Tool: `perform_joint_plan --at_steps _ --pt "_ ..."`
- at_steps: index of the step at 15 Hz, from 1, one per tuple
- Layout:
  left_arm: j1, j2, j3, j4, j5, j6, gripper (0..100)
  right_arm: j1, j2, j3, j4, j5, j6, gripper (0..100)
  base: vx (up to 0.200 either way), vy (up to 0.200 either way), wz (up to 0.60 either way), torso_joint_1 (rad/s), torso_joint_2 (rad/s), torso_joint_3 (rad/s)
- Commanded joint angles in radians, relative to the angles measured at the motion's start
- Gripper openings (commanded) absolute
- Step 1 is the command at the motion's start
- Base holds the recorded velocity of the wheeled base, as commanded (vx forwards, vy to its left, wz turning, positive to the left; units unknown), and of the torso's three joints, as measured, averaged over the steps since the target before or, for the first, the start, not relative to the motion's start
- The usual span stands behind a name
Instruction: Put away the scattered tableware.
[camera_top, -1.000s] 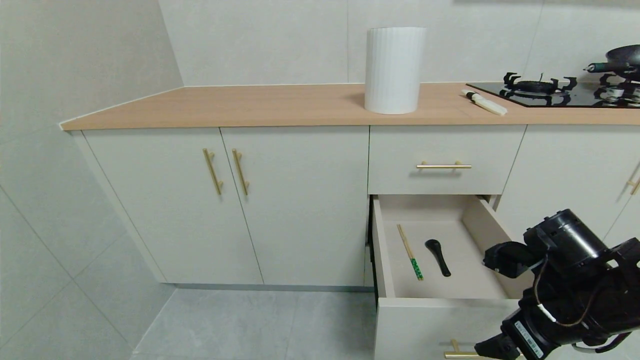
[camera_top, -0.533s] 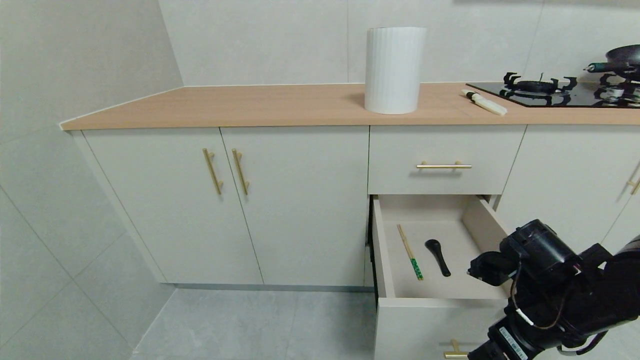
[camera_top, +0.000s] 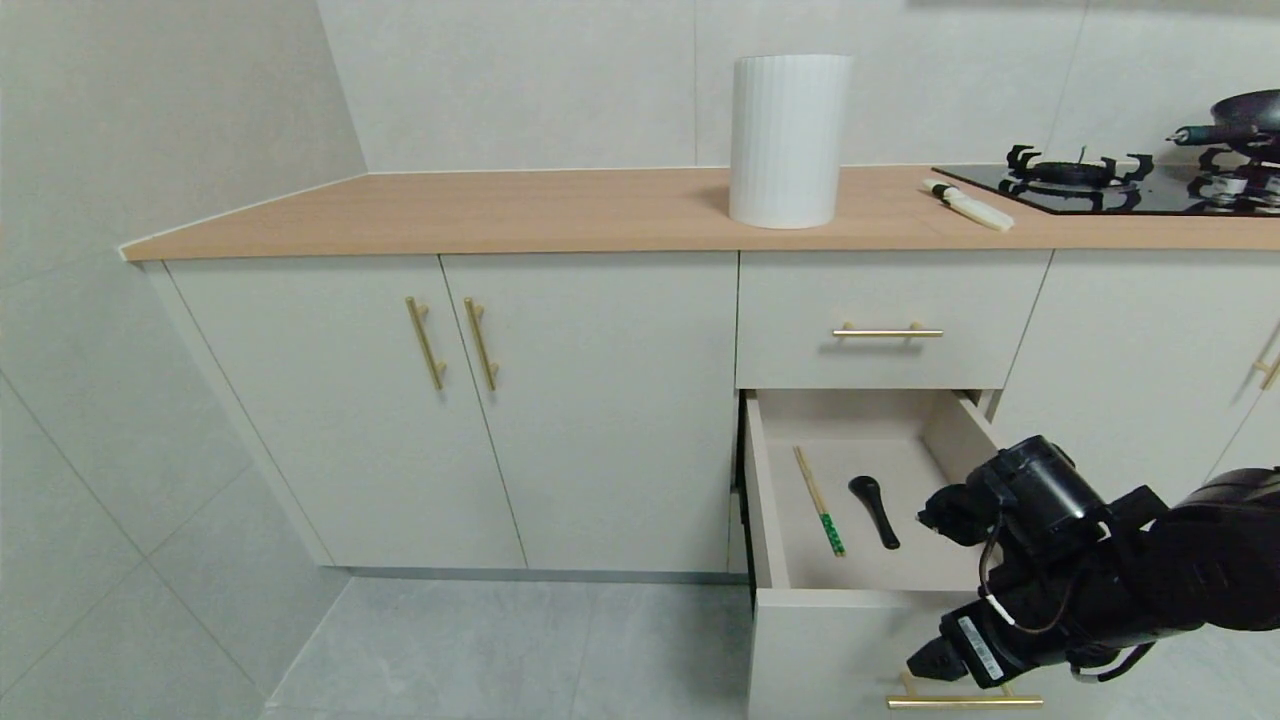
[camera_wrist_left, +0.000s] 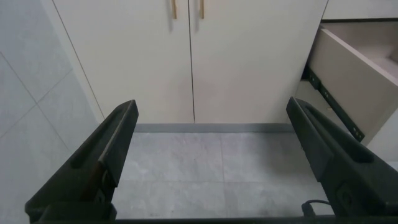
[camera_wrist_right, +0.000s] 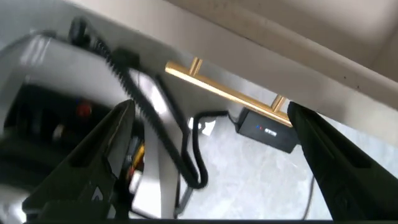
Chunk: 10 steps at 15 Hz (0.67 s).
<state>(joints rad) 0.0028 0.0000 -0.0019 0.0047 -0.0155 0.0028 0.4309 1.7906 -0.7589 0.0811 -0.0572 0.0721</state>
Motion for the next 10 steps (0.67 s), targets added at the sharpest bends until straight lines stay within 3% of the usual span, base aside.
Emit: perform_joint_plan --at_steps 1,10 --pt "0.000 0.000 0.000 0.000 0.000 0.000 100 -0.007 0.036 0.000 -0.018 -0.006 0.012 100 0.000 0.000 0.00 0.000 0.00 0.000" --pt "0.000 0.000 -0.001 0.000 0.000 0.000 100 -0.055 0.145 -0.008 -0.267 -0.122 0.098 100 0.000 0.000 0.00 0.000 0.00 0.000"
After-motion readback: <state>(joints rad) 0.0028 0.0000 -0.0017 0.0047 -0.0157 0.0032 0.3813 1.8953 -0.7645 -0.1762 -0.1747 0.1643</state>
